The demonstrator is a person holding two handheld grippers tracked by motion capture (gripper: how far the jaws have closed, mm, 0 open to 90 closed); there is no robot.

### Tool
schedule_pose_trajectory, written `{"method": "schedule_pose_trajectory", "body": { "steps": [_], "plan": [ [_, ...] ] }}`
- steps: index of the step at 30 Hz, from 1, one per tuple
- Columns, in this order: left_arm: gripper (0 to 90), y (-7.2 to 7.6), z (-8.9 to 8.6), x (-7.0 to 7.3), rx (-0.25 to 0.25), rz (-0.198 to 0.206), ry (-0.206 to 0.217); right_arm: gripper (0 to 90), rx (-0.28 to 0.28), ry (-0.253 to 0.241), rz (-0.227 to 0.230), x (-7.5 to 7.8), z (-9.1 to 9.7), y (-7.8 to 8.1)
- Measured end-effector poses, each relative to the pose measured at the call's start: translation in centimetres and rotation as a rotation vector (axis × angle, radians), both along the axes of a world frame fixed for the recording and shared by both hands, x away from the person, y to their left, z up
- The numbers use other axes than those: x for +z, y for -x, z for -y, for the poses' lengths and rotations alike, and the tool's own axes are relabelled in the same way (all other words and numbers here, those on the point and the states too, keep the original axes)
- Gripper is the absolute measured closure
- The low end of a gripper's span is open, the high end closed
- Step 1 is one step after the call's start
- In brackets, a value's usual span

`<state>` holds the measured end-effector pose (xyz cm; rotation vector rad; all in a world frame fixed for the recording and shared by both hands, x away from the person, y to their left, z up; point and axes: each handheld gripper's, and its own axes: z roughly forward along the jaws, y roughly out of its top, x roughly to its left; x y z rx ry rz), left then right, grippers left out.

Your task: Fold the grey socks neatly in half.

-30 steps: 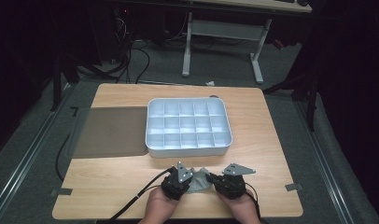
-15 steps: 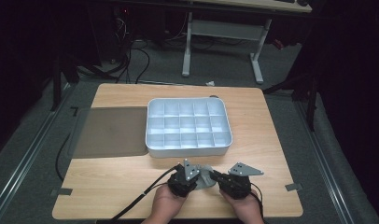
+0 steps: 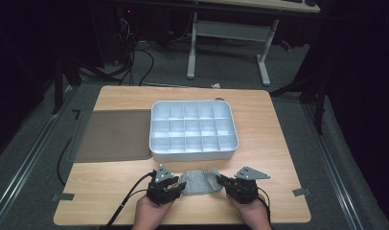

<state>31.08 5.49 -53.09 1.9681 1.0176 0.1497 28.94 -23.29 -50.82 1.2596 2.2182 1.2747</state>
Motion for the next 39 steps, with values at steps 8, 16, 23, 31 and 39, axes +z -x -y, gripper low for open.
{"method": "schedule_pose_trajectory", "body": {
  "steps": [8, 16, 23, 31, 39],
  "plan": [
    [79.9, 0.1, -0.5, -0.3, -0.006, -0.001, 0.068, 86.5, -0.018, 0.074, 0.016, 0.6, -1.0, 0.3],
    [79.6, 0.1, -0.7, -0.4, -0.026, -0.003, 0.112, 86.2, -0.025, 0.153, 0.031, 1.7, -2.6, 0.6],
    [78.3, 0.1, -0.9, -0.4, -0.039, -0.023, 0.135, 86.1, 0.006, 0.216, 0.049, 1.9, -5.2, 0.1],
    [76.3, 0.0, -0.8, -0.5, -0.059, -0.033, 0.143, 85.2, 0.042, 0.263, 0.054, 1.2, -7.6, -0.6],
    [76.1, 0.0, -0.8, -0.5, -0.062, -0.036, 0.142, 84.2, 0.083, 0.255, 0.044, 0.2, -9.6, -1.4]
  ]
}}
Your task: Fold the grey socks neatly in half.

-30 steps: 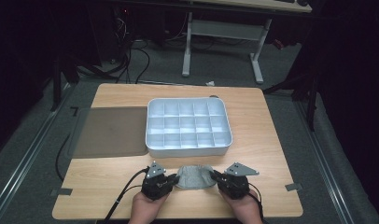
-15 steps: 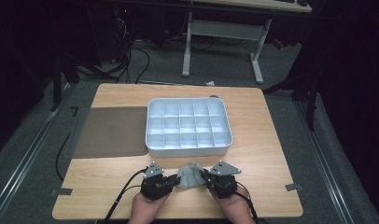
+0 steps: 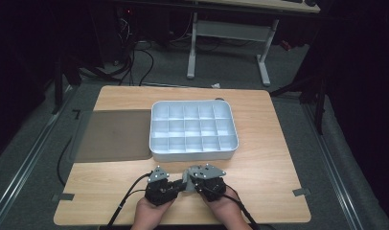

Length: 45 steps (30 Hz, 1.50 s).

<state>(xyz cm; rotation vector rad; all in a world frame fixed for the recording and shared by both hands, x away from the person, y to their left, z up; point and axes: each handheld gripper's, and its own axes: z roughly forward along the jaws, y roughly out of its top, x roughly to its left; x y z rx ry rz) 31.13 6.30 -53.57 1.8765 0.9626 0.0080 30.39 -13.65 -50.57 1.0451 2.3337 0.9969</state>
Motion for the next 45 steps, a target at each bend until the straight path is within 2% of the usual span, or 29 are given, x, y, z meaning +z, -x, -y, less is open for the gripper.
{"method": "schedule_pose_trajectory", "body": {
  "steps": [3, 4, 6, 9, 10, 11, 13, 14, 17, 20, 21, 22, 23, 24, 25, 27, 28, 31, 32, 34, 36, 45],
  "plan": [
    [75.7, 0.0, 0.0, 0.0, 0.000, 0.000, -0.001, 83.1, 0.011, -0.008, -0.003, -0.1, -0.3, -0.1],
    [75.1, 0.0, 0.0, 0.0, 0.000, -0.001, -0.001, 79.4, 0.031, -0.024, -0.011, -0.1, -0.4, -0.1],
    [74.7, 0.0, 0.0, 0.0, 0.001, -0.001, -0.001, 75.1, 0.027, -0.029, -0.010, 0.2, -0.2, 0.1],
    [74.1, 0.0, 0.0, 0.0, 0.005, 0.002, -0.004, 71.6, 0.032, -0.065, 0.000, 0.8, 0.3, 0.3],
    [73.5, 0.0, 0.0, 0.0, 0.007, 0.003, -0.005, 70.3, 0.019, -0.085, 0.023, 1.7, 1.0, 0.8],
    [73.2, 0.0, 0.0, 0.0, 0.007, 0.003, -0.005, 70.3, 0.016, -0.088, 0.031, 2.0, 1.3, 0.9],
    [72.4, 0.0, 0.0, 0.0, 0.008, 0.001, -0.005, 70.6, 0.012, -0.087, 0.046, 2.4, 1.6, 1.1],
    [70.8, 0.0, 0.0, 0.0, 0.008, 0.001, -0.003, 72.3, -0.005, -0.078, 0.073, 2.8, 2.1, 1.5],
    [67.7, 0.0, 0.0, 0.0, 0.011, 0.002, -0.001, 72.9, -0.014, -0.071, 0.070, 2.6, 2.5, 1.6],
    [64.5, 0.1, -0.2, 0.0, 0.007, 0.009, 0.009, 69.5, -0.003, -0.064, 0.023, 1.2, 2.5, 1.7],
    [64.5, 0.1, -0.2, 0.0, 0.008, 0.011, 0.012, 69.5, -0.003, -0.064, 0.023, 1.2, 2.5, 1.7],
    [61.7, 0.2, -0.4, 0.0, 0.011, 0.008, 0.030, 68.6, 0.005, -0.057, 0.008, 0.7, 2.2, 1.8],
    [60.9, 0.2, -0.4, 0.0, 0.011, 0.008, 0.030, 68.6, 0.010, -0.052, 0.009, 0.6, 2.1, 1.9],
    [60.8, 0.2, -0.7, 0.1, 0.021, 0.007, 0.061, 68.7, 0.015, -0.042, 0.008, 0.4, 2.0, 1.9],
    [60.9, 0.2, -0.8, 0.1, 0.026, -0.002, 0.072, 69.0, 0.015, -0.034, 0.007, 0.3, 1.9, 1.9],
    [63.0, 0.2, -0.9, 0.1, 0.023, -0.013, 0.074, 69.5, 0.015, -0.021, 0.006, 0.1, 1.8, 1.8],
    [64.9, 0.3, -0.7, 0.1, 0.031, -0.017, 0.053, 70.9, 0.010, -0.001, 0.005, -0.3, 1.8, 1.6],
    [69.5, 0.2, -0.7, 0.1, 0.033, -0.020, 0.040, 72.8, 0.007, 0.006, 0.000, -0.5, 1.8, 1.5],
    [72.2, 0.2, -0.6, 0.1, 0.037, -0.025, 0.032, 77.5, 0.010, 0.009, 0.000, -0.7, 1.7, 1.3],
    [74.4, 0.2, -0.5, 0.0, 0.033, -0.025, 0.018, 80.7, 0.009, 0.010, -0.004, -0.7, 1.7, 1.3],
    [81.2, 0.3, -0.3, 0.0, 0.028, -0.016, 0.000, 86.4, 0.016, 0.016, 0.013, -0.7, 1.6, 1.4],
    [85.1, 0.4, -0.1, 0.0, 0.017, -0.009, -0.014, 86.6, 0.019, 0.009, 0.028, 0.1, 1.5, 1.6]
  ]
}}
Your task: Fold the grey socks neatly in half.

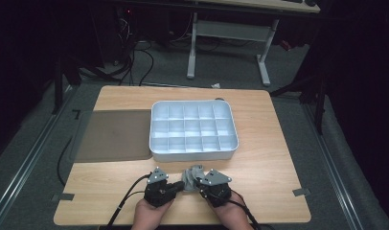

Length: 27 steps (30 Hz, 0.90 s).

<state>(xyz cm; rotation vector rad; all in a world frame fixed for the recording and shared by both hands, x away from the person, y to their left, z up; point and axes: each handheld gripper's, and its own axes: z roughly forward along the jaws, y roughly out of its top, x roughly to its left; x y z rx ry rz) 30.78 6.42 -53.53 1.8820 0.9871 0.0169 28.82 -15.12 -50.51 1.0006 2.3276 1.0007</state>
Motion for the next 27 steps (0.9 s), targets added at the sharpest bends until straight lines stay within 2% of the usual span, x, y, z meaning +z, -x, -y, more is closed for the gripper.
{"method": "schedule_pose_trajectory", "body": {
  "steps": [11, 15, 20, 27],
  "plan": [
    [86.9, 0.1, 0.3, 0.0, -0.004, 0.015, -0.016, 86.6, 0.001, -0.017, 0.054, 2.2, 0.2, 0.1],
    [87.1, 0.1, 0.2, 0.0, -0.006, 0.017, -0.014, 86.6, -0.025, -0.037, 0.069, 3.1, 1.1, -0.1],
    [87.6, 0.2, 0.2, 0.0, -0.009, 0.022, -0.016, 86.6, -0.037, -0.047, 0.065, 3.4, 1.7, -0.2],
    [87.6, 0.2, 0.3, 0.0, -0.014, 0.024, -0.020, 86.6, 0.029, -0.038, 0.033, 2.3, -0.4, -0.1]
  ]
}}
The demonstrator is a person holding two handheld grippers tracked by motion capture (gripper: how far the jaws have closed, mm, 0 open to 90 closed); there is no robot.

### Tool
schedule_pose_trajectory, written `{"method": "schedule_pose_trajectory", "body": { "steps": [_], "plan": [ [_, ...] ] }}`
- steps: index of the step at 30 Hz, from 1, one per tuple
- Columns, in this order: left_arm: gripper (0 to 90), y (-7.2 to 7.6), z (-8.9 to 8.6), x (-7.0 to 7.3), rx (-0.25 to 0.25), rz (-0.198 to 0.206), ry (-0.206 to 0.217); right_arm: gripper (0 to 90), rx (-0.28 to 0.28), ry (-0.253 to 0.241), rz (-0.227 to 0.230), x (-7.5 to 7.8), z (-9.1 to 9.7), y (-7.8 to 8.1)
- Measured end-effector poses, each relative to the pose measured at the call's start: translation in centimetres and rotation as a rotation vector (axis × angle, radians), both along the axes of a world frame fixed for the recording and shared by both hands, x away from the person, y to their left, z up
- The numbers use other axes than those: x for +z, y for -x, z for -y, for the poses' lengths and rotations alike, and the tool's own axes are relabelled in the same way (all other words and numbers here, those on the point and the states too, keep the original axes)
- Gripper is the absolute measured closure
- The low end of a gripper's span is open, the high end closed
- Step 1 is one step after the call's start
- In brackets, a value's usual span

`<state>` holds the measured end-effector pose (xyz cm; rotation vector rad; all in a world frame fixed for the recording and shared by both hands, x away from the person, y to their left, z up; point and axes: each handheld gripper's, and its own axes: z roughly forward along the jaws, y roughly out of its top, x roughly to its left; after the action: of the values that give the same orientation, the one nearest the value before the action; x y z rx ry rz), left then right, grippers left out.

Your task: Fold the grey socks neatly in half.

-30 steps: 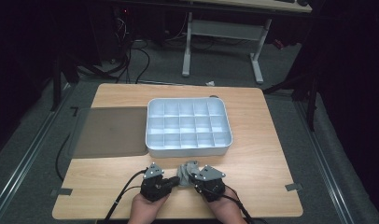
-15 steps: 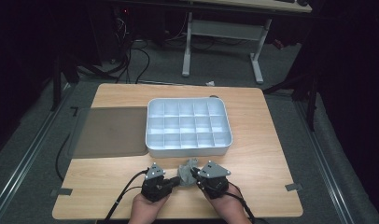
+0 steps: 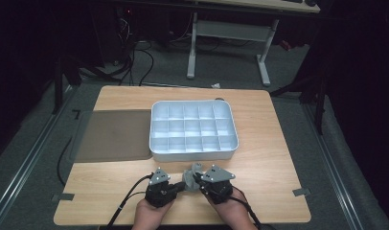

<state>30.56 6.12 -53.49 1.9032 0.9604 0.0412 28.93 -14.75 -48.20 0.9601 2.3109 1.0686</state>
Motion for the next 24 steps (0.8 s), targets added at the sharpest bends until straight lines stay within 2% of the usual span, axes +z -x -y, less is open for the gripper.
{"method": "schedule_pose_trajectory", "body": {
  "steps": [1, 2, 3, 5, 12, 18, 21, 24],
  "plan": [
    [87.6, 0.0, 0.0, 0.0, -0.001, 0.000, -0.001, 86.6, 0.021, 0.006, -0.013, -0.5, -0.8, 0.0],
    [87.6, 0.0, 0.0, 0.0, -0.001, 0.000, -0.001, 86.6, 0.021, 0.006, -0.013, -0.5, -0.8, 0.0],
    [87.6, 0.0, 0.0, 0.0, -0.002, 0.000, -0.001, 86.7, 0.049, 0.019, -0.008, -0.8, -1.4, 0.2],
    [87.6, 0.0, 0.0, 0.0, -0.004, 0.001, -0.004, 86.7, 0.058, 0.022, -0.018, -1.2, -1.7, 0.3],
    [87.7, 0.0, 0.1, 0.0, 0.000, -0.002, -0.017, 86.6, 0.061, 0.000, -0.054, -2.5, -1.6, 0.3],
    [87.0, 0.0, 0.1, 0.0, 0.006, -0.020, -0.046, 86.6, 0.051, 0.003, -0.076, -3.8, -1.4, 0.4],
    [86.7, -0.1, 0.1, 0.0, 0.009, -0.026, -0.042, 86.6, 0.052, 0.002, -0.078, -4.0, -1.5, 0.4],
    [82.5, -0.2, -0.3, 0.0, 0.016, -0.040, -0.027, 86.8, 0.055, 0.014, -0.078, -4.2, -1.6, 0.3]
  ]
}}
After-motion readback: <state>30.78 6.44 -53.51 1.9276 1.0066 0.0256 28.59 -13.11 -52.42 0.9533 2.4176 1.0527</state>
